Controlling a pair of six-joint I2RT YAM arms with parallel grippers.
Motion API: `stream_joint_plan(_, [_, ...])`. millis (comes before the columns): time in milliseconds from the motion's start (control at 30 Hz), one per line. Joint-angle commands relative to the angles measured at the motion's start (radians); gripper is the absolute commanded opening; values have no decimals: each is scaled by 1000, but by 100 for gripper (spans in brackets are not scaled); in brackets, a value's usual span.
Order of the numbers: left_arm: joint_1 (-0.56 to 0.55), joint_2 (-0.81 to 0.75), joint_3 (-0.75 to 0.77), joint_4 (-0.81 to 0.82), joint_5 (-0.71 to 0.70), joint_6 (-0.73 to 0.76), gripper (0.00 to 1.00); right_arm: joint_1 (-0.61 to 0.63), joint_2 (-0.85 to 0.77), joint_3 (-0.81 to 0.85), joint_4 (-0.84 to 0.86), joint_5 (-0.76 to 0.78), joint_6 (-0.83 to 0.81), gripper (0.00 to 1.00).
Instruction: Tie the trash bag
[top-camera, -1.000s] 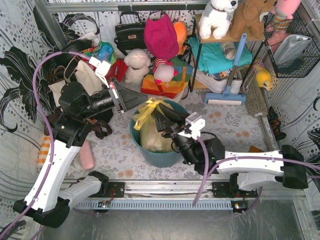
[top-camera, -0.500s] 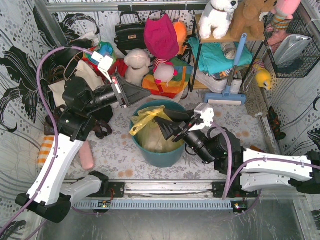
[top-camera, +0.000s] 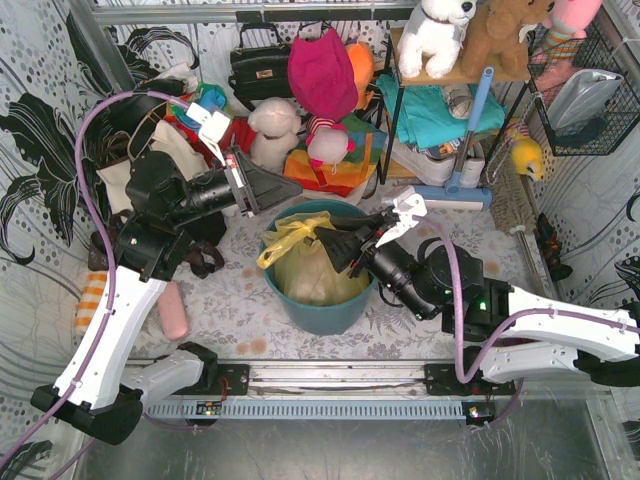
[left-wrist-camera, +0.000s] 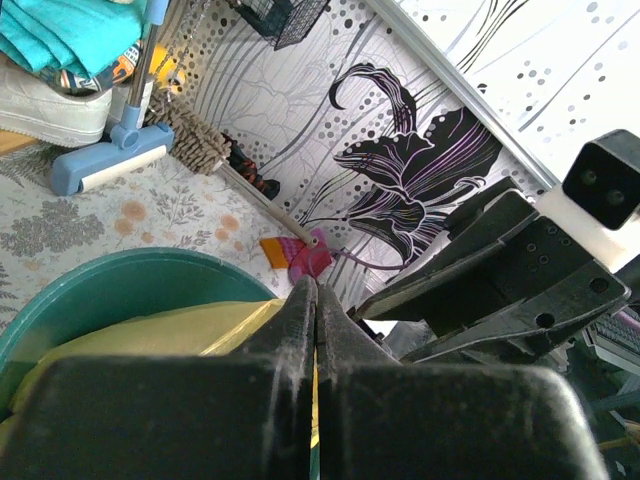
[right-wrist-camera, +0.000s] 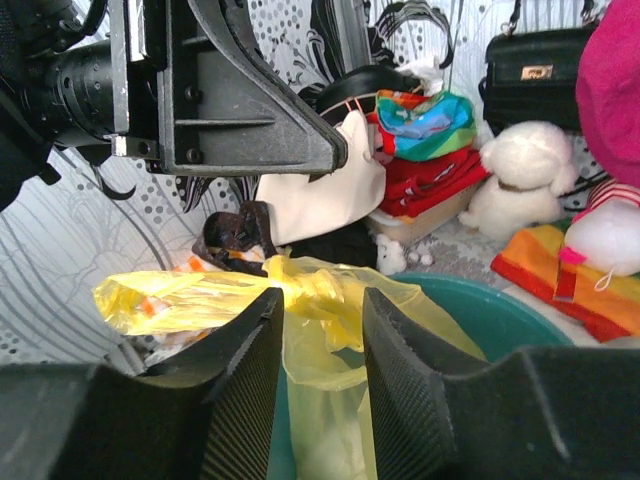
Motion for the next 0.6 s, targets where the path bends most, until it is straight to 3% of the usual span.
stream_joint_plan(0, [-3,7,37,-21,20,33,0,5,-6,77,-200,11,162,37])
stream_joint_plan(133, [-3,9,38,-41,19,42,1,5,34,119,-299,-15,267,33])
stream_joint_plan(333, [-3,12,34,-58,17,52,1,5,79,85,-226,20,303,22])
stream_joint_plan(567, [-3,9,39,-74,17,63,1,5,87,40,-128,145,254,25])
